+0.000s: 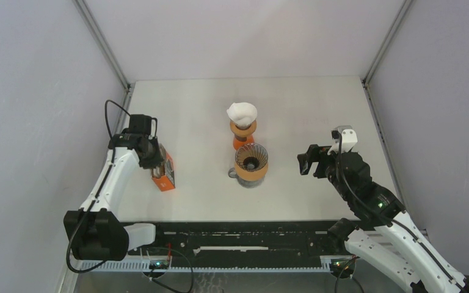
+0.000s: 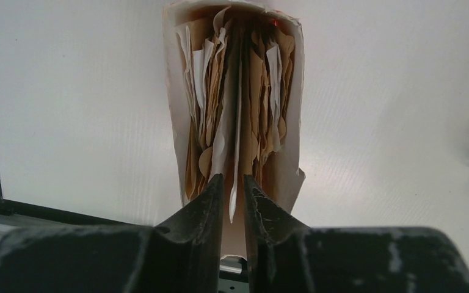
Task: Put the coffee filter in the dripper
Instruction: Pick up the coffee filter from the coffee filter holder.
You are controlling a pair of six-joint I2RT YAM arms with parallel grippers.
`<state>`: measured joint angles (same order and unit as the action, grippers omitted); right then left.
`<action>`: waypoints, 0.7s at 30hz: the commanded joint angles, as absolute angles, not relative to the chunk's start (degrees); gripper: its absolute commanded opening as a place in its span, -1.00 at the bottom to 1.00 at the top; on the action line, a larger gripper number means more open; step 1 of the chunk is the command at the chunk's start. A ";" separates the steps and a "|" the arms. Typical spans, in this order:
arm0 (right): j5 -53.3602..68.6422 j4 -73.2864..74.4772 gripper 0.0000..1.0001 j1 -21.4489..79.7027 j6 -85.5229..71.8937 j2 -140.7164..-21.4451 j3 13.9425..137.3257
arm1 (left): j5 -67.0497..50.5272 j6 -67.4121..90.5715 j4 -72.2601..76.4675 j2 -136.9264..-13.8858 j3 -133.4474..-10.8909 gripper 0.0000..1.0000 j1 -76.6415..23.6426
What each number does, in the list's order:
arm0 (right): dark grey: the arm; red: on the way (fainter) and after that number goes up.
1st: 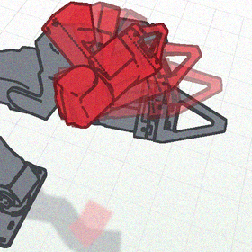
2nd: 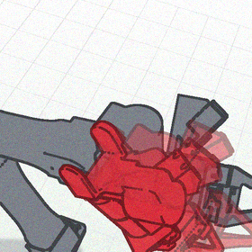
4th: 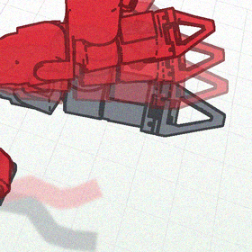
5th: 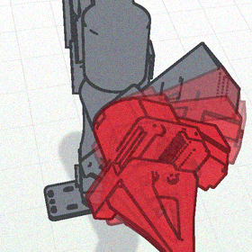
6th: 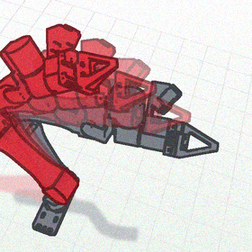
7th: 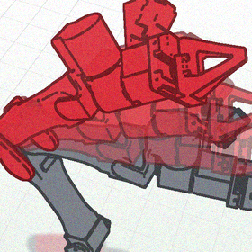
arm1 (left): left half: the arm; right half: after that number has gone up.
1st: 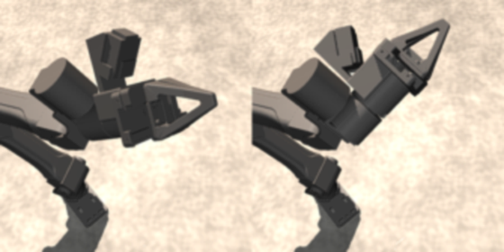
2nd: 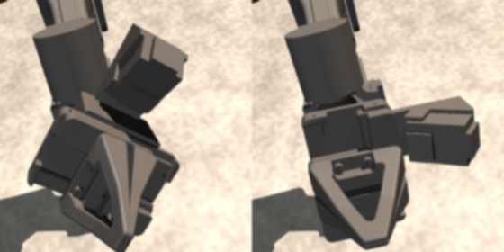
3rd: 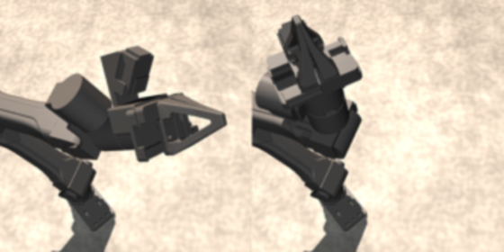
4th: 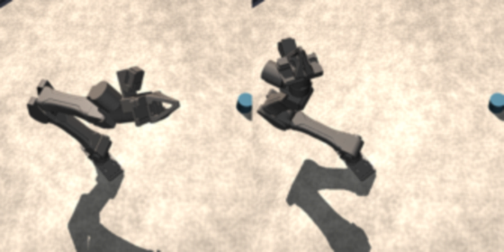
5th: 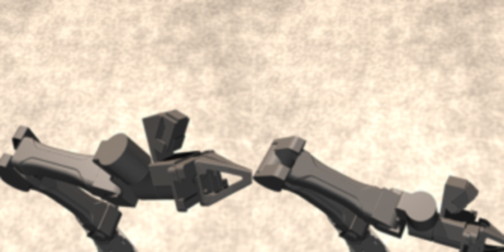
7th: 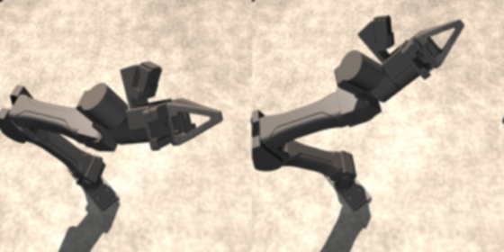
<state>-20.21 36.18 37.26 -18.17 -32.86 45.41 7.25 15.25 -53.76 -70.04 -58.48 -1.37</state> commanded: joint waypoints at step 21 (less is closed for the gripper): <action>-19.24 34.21 0.79 36.98 -18.97 -33.66 45.45 | 5.41 15.71 -52.07 -72.20 -55.55 -0.69 -1.41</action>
